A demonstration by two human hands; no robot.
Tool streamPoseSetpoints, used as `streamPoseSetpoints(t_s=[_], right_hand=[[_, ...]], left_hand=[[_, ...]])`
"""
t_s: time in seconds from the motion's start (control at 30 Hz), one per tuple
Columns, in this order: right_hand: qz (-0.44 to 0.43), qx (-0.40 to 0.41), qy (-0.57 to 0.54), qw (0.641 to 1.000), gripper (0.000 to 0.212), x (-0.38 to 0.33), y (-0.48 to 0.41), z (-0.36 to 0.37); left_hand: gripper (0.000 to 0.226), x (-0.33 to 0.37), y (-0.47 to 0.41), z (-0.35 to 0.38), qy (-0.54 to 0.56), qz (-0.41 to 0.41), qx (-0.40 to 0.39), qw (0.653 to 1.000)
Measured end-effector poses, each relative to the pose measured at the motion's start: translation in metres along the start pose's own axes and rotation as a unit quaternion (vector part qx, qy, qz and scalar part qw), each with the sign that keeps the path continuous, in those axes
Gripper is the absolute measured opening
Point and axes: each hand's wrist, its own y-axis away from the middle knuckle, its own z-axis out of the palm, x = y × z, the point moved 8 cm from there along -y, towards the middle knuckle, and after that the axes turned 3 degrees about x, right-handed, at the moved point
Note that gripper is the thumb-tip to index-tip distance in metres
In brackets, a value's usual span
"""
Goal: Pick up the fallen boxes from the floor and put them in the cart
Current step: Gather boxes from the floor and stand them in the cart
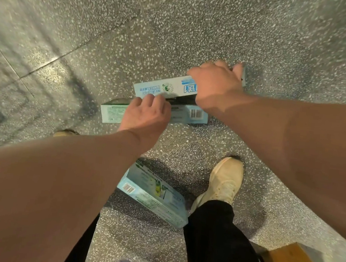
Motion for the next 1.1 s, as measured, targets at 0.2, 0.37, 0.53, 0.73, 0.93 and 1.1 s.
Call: streamPoseSetpoints(t_s=[0.2, 0.37, 0.53, 0.73, 0.93, 1.1], right_hand=[[-0.007, -0.031, -0.057, 0.998, 0.06, -0.004, -0.002, 0.004], [-0.062, -0.047, -0.039, 0.996, 0.09, 0.003, 0.006, 0.012], [-0.055, -0.014, 0.061, 0.997, 0.12, 0.008, 0.012, 0.03], [-0.021, 0.03, 0.12, 0.992, 0.129, 0.006, 0.009, 0.042], [-0.032, 0.051, 0.126, 0.99, 0.109, 0.003, 0.008, 0.043], [-0.05, 0.04, 0.131, 0.989, 0.098, 0.0, 0.014, 0.036]], left_hand=[[0.035, 0.028, -0.025, -0.014, 0.016, 0.02, 0.045, 0.999], [0.029, 0.039, -0.031, -0.012, 0.031, 0.03, 0.077, 0.996], [0.07, 0.016, -0.032, -0.009, -0.006, -0.029, 0.096, 0.995], [0.102, -0.011, -0.044, 0.009, -0.04, -0.086, 0.013, 0.995], [0.091, -0.011, -0.048, 0.009, -0.009, -0.066, -0.002, 0.998], [0.082, -0.012, -0.043, 0.008, 0.022, -0.058, -0.009, 0.998]])
